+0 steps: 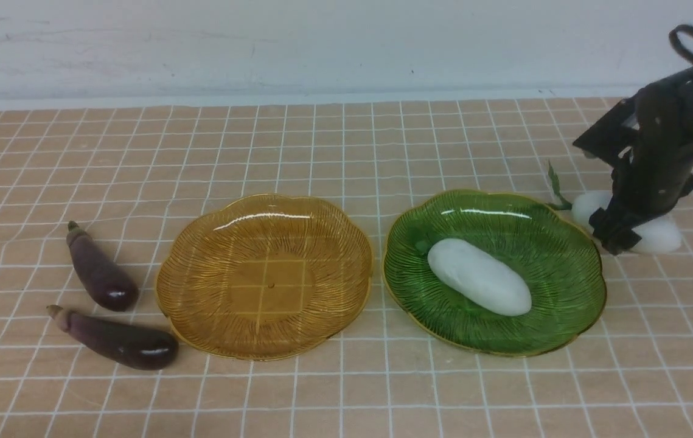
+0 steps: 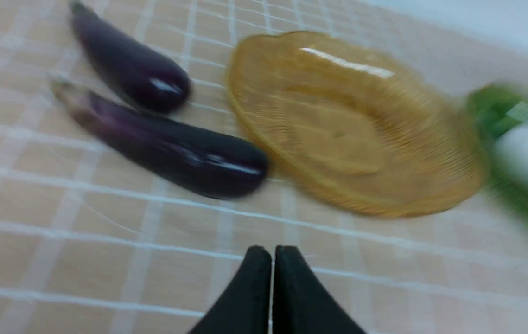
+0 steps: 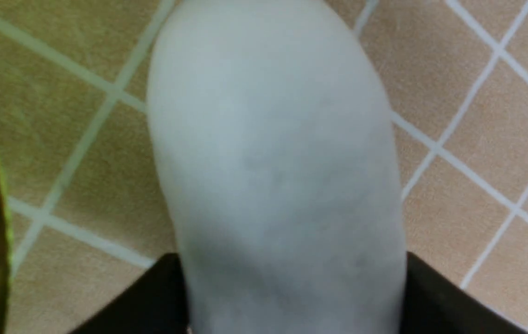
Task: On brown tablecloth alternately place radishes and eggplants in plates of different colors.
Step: 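Place the white radish on the plate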
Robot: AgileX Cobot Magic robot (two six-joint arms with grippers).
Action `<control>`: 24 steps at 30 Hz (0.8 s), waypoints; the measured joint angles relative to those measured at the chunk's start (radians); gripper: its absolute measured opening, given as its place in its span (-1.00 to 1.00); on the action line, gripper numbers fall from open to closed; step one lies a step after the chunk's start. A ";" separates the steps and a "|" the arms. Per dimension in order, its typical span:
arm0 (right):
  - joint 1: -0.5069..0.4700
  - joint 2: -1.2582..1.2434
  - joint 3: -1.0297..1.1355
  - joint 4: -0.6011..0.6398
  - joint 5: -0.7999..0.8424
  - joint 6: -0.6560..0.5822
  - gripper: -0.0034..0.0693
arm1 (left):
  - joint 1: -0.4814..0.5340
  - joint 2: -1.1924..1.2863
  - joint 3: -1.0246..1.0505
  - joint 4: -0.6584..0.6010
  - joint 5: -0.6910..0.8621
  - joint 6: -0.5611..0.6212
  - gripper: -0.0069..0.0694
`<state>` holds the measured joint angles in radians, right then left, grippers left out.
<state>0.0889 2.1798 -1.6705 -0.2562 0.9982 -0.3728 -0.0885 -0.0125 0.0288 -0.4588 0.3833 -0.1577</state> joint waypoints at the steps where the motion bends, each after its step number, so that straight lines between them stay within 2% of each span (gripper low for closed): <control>1: 0.000 0.001 -0.020 0.000 0.025 0.000 0.39 | 0.000 0.000 0.000 -0.031 0.000 -0.014 -0.83; 4: 0.000 0.003 -0.111 0.014 0.114 0.009 0.42 | 0.000 0.000 0.000 -0.192 -0.001 -0.066 -0.83; 7: -0.001 -0.004 -0.247 0.078 0.208 0.054 0.42 | 0.000 0.000 0.001 -0.273 -0.030 -0.077 -0.83; 13: -0.002 -0.098 -0.320 0.298 0.227 0.166 0.42 | 0.000 0.001 -0.022 -0.339 -0.110 -0.065 -0.83; 14: -0.002 -0.124 -0.318 0.367 0.230 0.184 0.42 | 0.000 0.012 -0.042 -0.339 -0.102 -0.058 -0.83; 18: 0.007 -0.211 -0.251 0.507 0.231 0.200 0.42 | 0.000 0.118 -0.157 -0.279 -0.051 -0.029 -0.83; 22: 0.033 -0.259 -0.150 0.541 0.238 0.200 0.42 | 0.000 0.291 -0.262 -0.171 0.072 -0.025 -0.83; 24: 0.064 -0.264 -0.063 0.531 0.244 0.200 0.42 | 0.000 0.457 -0.363 -0.043 0.175 -0.045 -0.82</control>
<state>0.1527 1.9157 -1.7339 0.2752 1.2418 -0.1726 -0.0885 0.4440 -0.3338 -0.5017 0.5578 -0.2022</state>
